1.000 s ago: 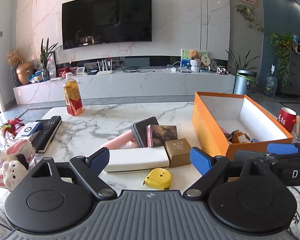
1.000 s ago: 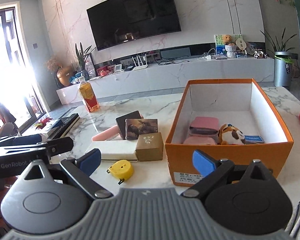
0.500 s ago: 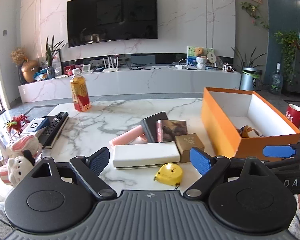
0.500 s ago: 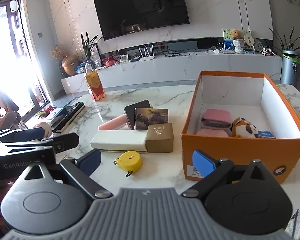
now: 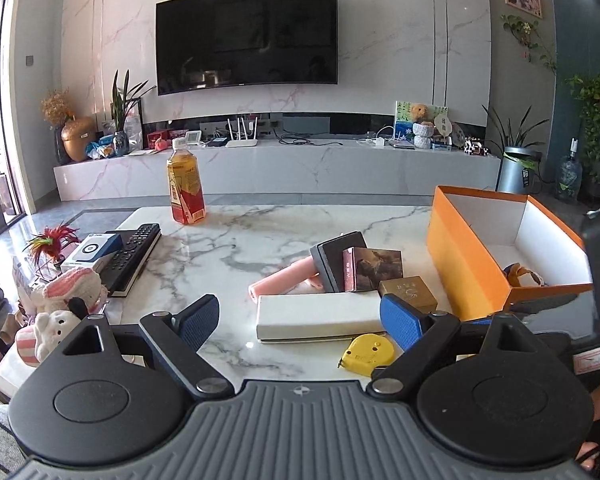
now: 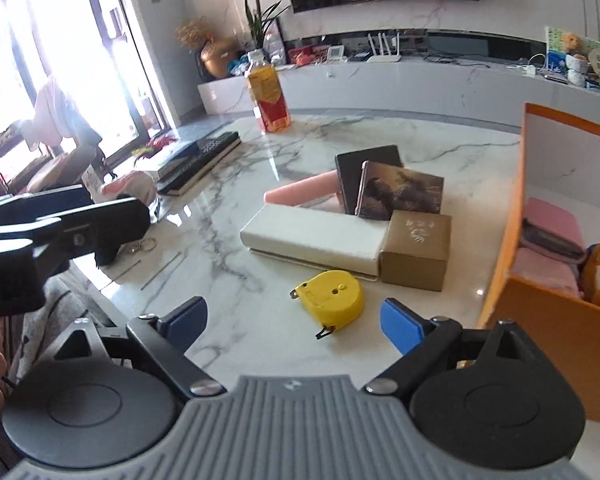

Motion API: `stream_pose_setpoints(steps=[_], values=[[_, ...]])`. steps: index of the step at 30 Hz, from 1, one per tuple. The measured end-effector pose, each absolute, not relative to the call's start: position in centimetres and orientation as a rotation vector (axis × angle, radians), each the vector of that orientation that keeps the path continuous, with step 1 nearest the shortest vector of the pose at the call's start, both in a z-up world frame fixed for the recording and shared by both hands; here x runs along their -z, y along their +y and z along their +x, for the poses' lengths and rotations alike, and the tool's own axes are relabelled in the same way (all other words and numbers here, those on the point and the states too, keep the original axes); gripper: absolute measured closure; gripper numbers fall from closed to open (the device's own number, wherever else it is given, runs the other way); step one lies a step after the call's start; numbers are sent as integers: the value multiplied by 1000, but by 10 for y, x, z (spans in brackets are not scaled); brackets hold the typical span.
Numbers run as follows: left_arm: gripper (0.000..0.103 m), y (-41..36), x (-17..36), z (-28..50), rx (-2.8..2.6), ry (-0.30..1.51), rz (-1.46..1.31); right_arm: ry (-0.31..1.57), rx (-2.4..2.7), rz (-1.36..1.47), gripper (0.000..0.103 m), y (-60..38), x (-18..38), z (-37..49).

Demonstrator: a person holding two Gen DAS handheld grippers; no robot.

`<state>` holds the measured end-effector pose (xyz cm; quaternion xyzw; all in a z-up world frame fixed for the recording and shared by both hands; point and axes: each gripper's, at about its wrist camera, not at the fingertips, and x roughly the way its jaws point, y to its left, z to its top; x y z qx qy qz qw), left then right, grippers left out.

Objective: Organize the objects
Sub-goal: 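Grasp the yellow tape measure with the right tool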

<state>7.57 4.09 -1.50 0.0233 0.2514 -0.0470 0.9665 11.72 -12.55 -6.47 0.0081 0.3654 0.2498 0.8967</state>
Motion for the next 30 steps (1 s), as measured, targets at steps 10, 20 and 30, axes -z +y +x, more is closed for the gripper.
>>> stream_pose_setpoints(steps=[10,20,30], values=[[0,54,17,82,76,542,-5,842,-524,-118,11,-95,107,175],[0,62,19,85,91,571,-54,835,-556,-111,12,-91,123,183],[0,62,16,84,100,553,-61,811,-549,-156,27,-91,130,185]])
